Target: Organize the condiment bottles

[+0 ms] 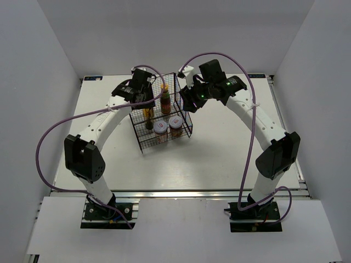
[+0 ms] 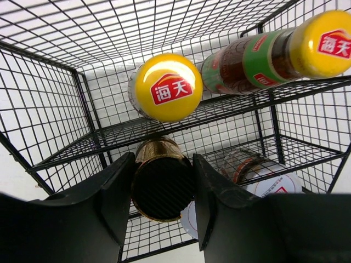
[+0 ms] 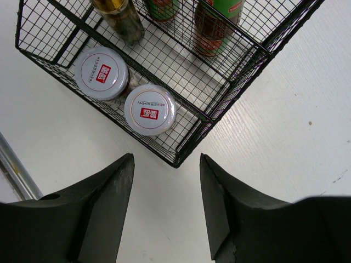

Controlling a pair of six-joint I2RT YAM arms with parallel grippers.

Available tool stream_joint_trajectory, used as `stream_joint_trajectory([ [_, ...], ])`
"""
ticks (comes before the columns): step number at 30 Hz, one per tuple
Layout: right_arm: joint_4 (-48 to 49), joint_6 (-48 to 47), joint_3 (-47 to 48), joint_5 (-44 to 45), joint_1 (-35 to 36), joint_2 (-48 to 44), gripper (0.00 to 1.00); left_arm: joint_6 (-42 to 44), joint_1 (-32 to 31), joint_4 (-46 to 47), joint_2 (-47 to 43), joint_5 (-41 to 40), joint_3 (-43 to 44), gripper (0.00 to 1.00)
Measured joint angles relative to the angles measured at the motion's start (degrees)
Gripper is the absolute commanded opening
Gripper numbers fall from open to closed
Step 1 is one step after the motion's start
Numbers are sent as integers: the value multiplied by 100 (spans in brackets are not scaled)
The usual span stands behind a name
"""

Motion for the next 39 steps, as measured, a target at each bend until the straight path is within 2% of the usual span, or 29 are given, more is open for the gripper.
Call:
stream_joint_trajectory([
  [26,20,0,-81,17,0,0,57,-11,0,302,-17,-22,-203,61],
  [29,20,0,-90,17,0,0,57,-22,0,299,-17,-22,-273,66],
  [39,22,0,-92,17,0,0,57,-70,0,282,-28,-26,-472,73],
])
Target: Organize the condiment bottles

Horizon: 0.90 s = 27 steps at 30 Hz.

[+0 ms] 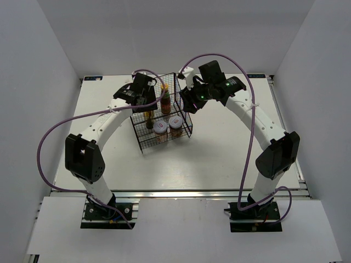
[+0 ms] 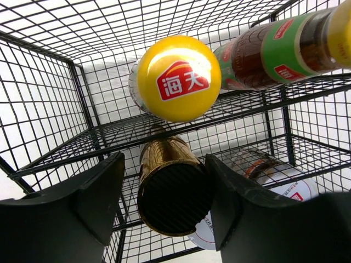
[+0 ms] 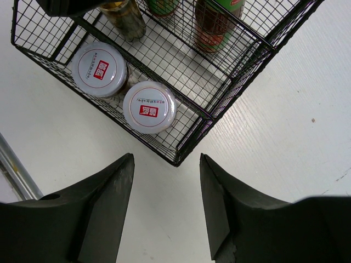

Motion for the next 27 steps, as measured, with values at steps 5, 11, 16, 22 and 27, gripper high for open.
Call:
stream_joint_trajectory([
  [5,-2,0,0,0,0,0,57,-17,0,-9,-24,-4,-26,79],
  [11,0,0,-2,0,0,0,57,-20,2,-59,-109,-2,-26,84],
  [16,0,-2,-2,0,0,0,57,-24,2,-151,-372,2,-39,87],
  [22,0,0,-2,-2,0,0,60,-50,2,-210,-949,48,-136,89],
  [27,2,37,-13,-7,0,-13,89,-72,4,-125,-1598,264,-275,97],
])
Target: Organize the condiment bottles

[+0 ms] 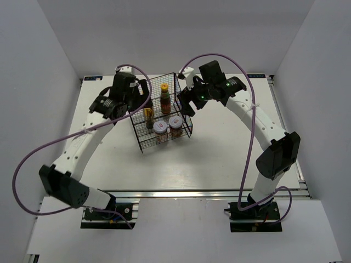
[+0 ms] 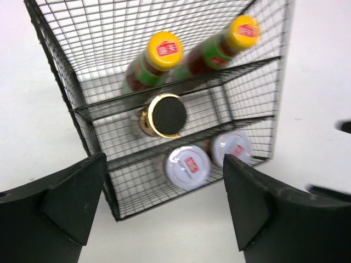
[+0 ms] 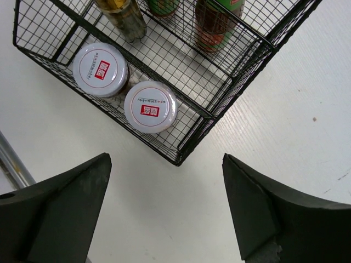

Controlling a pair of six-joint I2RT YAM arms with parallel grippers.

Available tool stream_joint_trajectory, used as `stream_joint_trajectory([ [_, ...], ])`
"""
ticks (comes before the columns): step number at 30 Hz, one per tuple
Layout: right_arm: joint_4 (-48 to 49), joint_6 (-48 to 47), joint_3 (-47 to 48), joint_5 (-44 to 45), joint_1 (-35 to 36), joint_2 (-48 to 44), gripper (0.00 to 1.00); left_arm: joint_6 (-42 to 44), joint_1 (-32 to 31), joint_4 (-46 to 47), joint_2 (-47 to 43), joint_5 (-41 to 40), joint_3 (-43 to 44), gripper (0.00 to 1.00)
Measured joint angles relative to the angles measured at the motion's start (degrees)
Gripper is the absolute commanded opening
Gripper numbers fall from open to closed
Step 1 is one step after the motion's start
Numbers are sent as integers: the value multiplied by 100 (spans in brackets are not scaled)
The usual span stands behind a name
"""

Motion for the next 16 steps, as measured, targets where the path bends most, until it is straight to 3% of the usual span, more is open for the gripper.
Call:
stream_joint_trajectory([
  [9,179,498,-678,385,0,-793,89,-68,4,905,-2358,883,-1121,98],
  [16,444,669,-951,988,0,-1447,89,-157,4,1202,-2894,981,-1405,98],
])
